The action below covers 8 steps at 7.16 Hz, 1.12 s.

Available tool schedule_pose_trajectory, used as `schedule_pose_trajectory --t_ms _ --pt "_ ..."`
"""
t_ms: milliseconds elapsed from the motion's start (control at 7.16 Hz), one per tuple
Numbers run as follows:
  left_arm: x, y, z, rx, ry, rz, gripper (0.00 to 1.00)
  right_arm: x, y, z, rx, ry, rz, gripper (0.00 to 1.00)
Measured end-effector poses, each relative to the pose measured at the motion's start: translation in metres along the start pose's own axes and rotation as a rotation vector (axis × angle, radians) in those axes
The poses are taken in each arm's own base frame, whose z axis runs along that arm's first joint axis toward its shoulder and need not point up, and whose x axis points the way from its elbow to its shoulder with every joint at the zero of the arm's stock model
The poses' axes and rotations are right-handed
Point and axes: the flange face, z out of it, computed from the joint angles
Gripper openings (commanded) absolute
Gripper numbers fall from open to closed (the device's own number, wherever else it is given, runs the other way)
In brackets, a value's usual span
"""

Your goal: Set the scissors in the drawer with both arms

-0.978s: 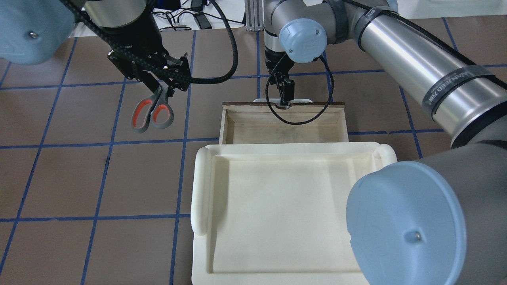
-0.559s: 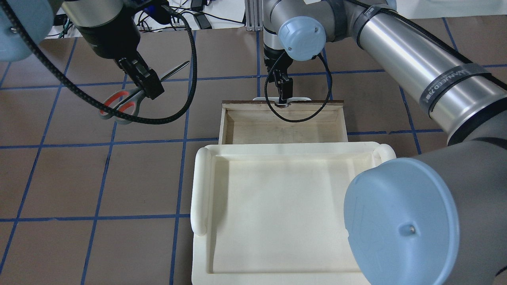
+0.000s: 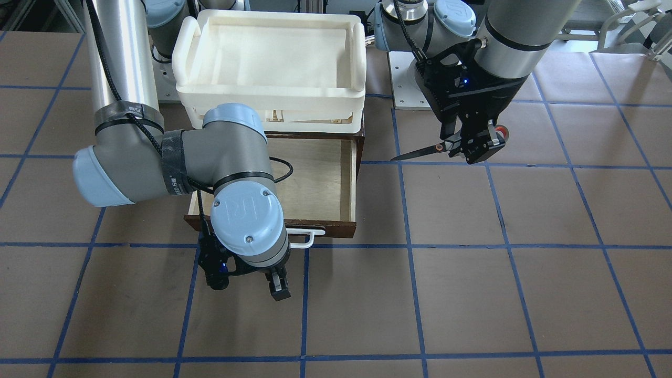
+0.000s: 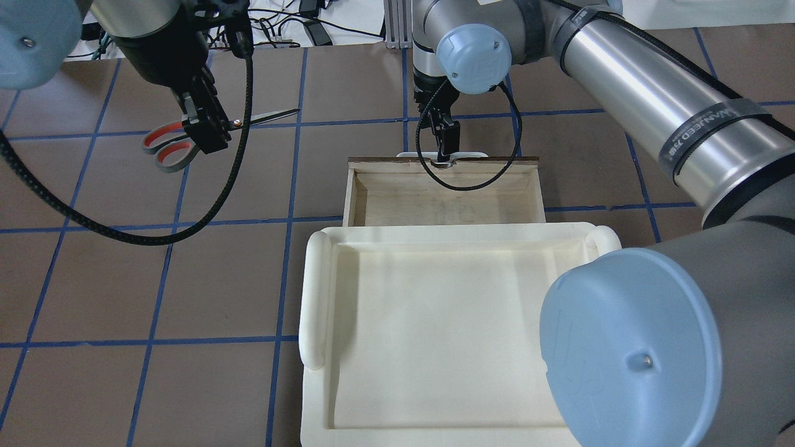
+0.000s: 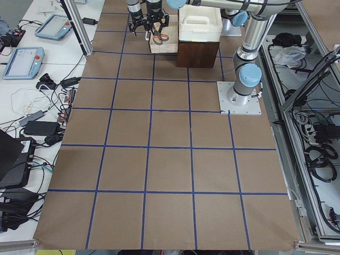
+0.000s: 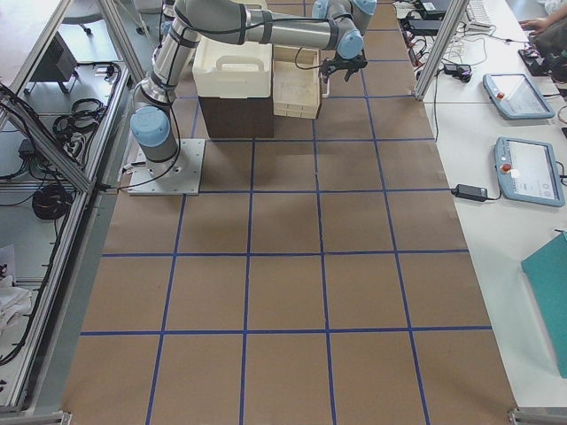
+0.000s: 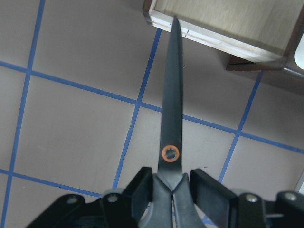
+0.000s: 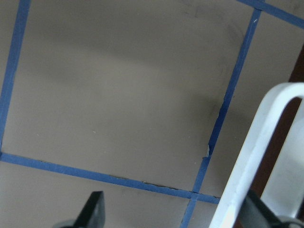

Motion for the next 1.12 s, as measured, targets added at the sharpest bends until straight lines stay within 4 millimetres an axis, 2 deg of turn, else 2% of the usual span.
schedule_pose_trajectory --t_ms 279,559,699,838,1118 --pt "0.005 -0.002 0.000 0.000 -0.007 0.087 0.20 0.020 0.002 -0.043 0.010 -0.041 -0.018 1.00" --pt "0.009 -0.012 0.000 0.001 -0.018 0.144 0.20 0.047 0.000 -0.087 0.072 -0.088 -0.222 1.00" --pt "0.011 -0.030 0.004 0.007 -0.039 0.180 0.15 0.058 -0.005 -0.102 0.116 -0.098 -0.364 1.00" --pt "0.013 -0.057 0.013 0.020 -0.065 0.214 0.14 0.067 -0.017 -0.114 0.142 -0.101 -0.478 1.00" --pt "0.022 -0.119 0.052 0.030 -0.047 0.243 0.14 0.085 -0.064 -0.138 0.163 -0.104 -0.681 1.00"
